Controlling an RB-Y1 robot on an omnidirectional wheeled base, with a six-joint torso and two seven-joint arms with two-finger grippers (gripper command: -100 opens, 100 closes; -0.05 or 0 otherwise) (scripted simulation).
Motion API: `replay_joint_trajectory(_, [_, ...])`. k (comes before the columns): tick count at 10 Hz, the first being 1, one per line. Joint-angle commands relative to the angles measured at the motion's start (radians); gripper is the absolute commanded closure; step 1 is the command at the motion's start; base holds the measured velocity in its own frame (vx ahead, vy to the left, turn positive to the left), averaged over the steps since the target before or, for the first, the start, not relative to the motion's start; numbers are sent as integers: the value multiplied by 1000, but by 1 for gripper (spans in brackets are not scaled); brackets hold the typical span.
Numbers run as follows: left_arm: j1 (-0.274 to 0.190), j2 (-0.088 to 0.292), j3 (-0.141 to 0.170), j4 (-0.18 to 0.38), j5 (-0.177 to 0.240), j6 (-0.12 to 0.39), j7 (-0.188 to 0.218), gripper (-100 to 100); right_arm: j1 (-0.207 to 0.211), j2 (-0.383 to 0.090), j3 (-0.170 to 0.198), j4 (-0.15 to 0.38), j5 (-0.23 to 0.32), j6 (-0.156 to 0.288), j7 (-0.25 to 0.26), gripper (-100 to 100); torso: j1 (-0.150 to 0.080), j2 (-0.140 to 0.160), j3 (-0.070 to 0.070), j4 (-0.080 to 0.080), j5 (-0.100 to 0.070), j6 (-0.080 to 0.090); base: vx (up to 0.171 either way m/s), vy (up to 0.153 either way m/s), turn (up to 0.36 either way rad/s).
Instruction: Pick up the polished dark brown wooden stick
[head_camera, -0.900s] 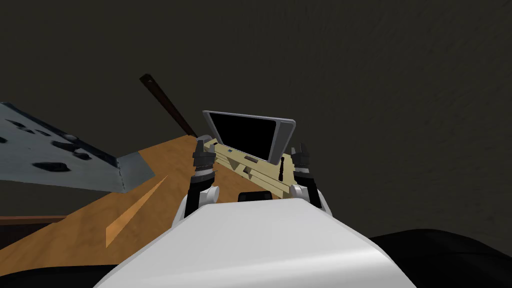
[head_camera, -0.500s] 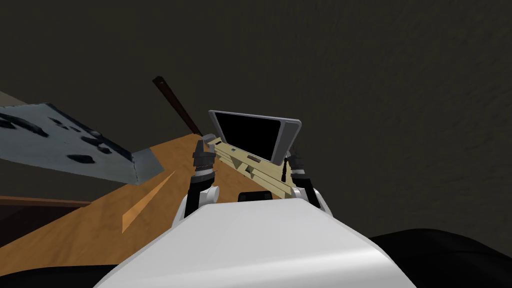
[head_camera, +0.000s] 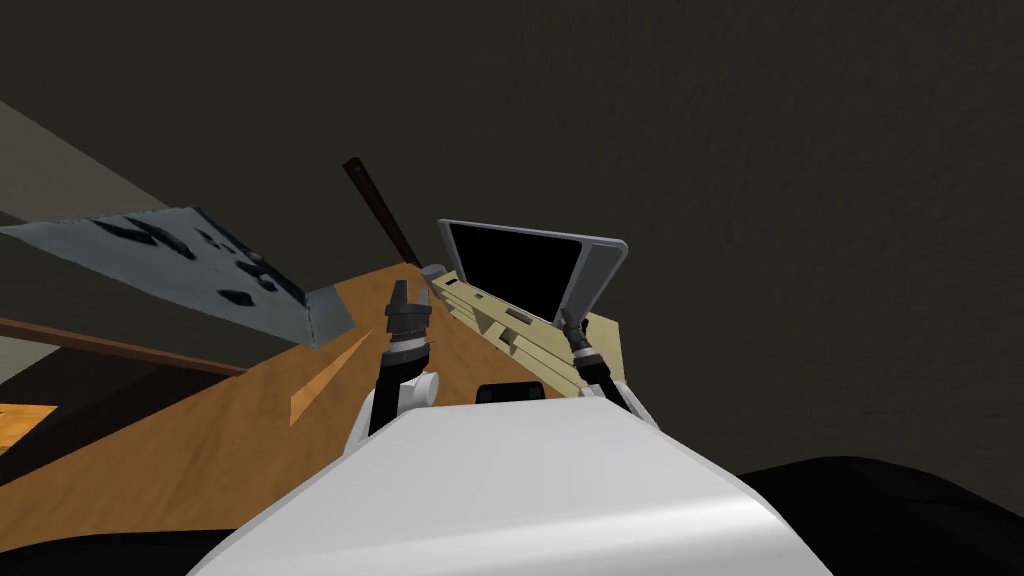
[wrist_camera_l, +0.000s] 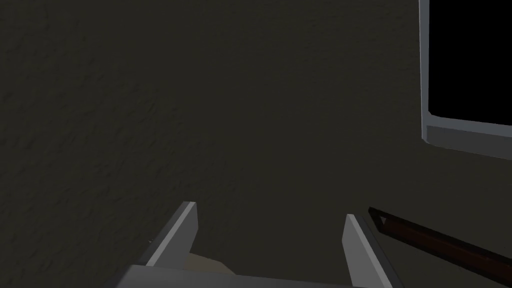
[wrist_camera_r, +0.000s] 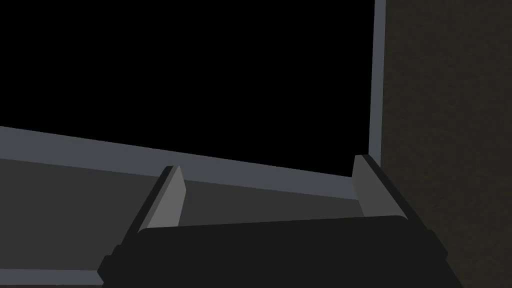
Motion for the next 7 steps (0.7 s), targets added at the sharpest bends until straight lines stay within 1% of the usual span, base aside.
replay_joint_trajectory(1, [0, 0, 0, 0, 0, 0, 0, 0, 10, -24, 19, 20, 11, 4, 36, -100, 0, 0, 0, 0, 0, 0, -22, 57, 55])
replay_joint_trajectory(2, [0, 0, 0, 0, 0, 0, 0, 0, 18, -58, 48, 47, 28, 21, 73, -100, -2, -1, 0, 0, 0, 1, -19, 46, 112])
replay_joint_trajectory(3, [0, 0, 0, 0, 0, 0, 0, 0, 26, -89, 78, 75, 46, 37, 101, -100, -3, -1, 0, 0, -1, 0, -20, 69, 238])
replay_joint_trajectory(4, [0, 0, 0, 0, 0, 0, 0, 0, 26, -94, 78, 75, 46, 37, 114, -100, -2, -1, 0, 0, -1, 0, -14, 51, 84])
replay_joint_trajectory(5, [0, 0, 0, 0, 0, 0, 0, 0, 35, -132, 109, 104, 65, 53, 155, -100, -3, -1, -1, 0, -1, 1, -16, 60, 160])
replay_joint_trajectory(6, [0, 0, 0, 0, 0, 0, 0, 0, 43, -162, 141, 133, 84, 69, 180, -100, -3, -1, -1, 0, -1, 0, -28, 74, 226])
replay_joint_trajectory(7, [0, 0, 0, 0, 0, 0, 0, 0, 43, -170, 141, 133, 84, 69, 199, -100, -2, 0, 0, 0, 0, 0, -17, 57, 83])
